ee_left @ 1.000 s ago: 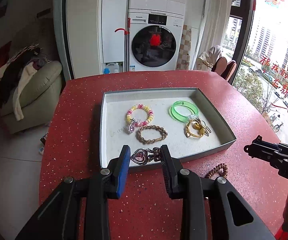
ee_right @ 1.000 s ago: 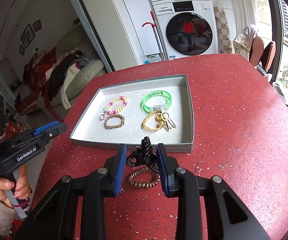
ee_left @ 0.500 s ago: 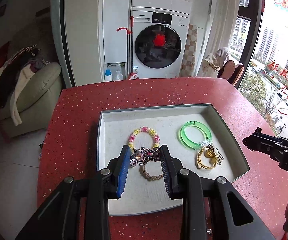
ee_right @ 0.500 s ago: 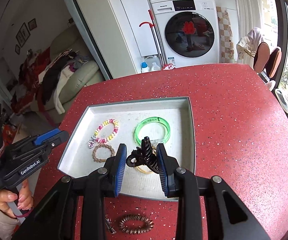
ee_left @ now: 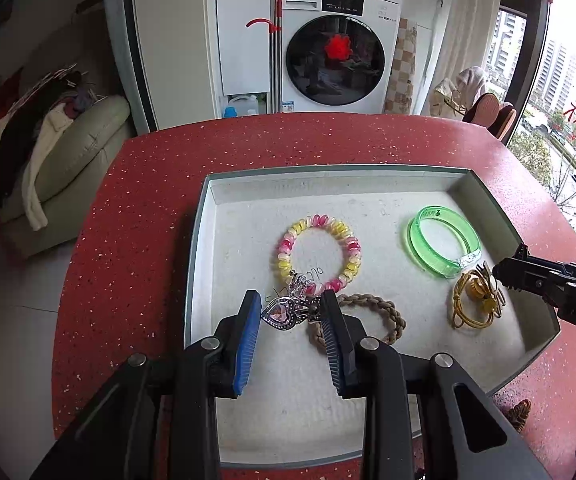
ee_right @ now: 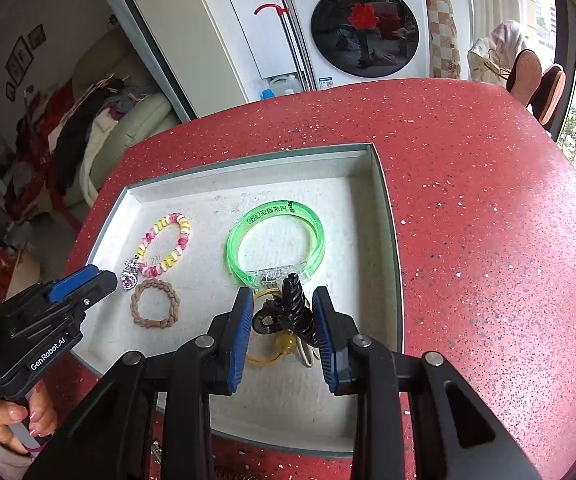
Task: Organize jewelry
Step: 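Carry heart keychain into tray with left tool while right tool carries black claw clip there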
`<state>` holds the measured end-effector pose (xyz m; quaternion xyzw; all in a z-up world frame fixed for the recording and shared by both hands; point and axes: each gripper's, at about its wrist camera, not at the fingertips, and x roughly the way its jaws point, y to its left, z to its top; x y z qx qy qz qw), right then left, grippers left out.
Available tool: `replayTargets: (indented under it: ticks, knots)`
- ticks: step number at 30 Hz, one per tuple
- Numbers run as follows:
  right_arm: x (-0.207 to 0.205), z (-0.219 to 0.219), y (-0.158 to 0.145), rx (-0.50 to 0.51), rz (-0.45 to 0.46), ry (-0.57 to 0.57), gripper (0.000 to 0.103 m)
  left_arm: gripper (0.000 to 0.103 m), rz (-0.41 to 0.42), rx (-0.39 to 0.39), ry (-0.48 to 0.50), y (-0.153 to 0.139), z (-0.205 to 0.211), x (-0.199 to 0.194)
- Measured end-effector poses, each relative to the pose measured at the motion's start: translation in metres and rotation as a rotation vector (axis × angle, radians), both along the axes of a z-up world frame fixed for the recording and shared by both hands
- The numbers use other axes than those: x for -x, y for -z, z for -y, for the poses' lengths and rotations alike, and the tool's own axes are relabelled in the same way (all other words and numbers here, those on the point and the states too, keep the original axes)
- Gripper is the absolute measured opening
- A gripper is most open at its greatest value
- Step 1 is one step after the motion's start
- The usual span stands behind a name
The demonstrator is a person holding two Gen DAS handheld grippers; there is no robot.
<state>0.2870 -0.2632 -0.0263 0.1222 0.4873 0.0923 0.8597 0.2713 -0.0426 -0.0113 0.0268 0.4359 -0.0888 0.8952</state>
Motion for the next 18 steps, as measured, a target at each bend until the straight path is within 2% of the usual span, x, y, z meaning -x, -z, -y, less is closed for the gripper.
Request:
replayTargets:
  ticks: [11, 16, 17, 18]
  knots:
    - [-0.005, 0.0, 0.013, -0.003, -0.01, 0.013, 0.033, 0.05, 0.002, -0.079, -0.009, 0.019, 0.009, -0.001]
    - [-0.005, -0.002, 0.013, -0.009, -0.011, 0.008, 0.034, 0.05, 0.008, -0.091, -0.017, 0.022, 0.01, -0.001]
    - [-0.005, -0.002, 0.013, -0.011, -0.01, 0.006, 0.037, 0.05, 0.008, -0.092, -0.017, 0.021, 0.011, -0.002]
    - [-0.005, -0.003, 0.012, -0.012, -0.007, 0.007, 0.044, 0.05, 0.009, -0.093, -0.018, 0.021, 0.01, -0.002]
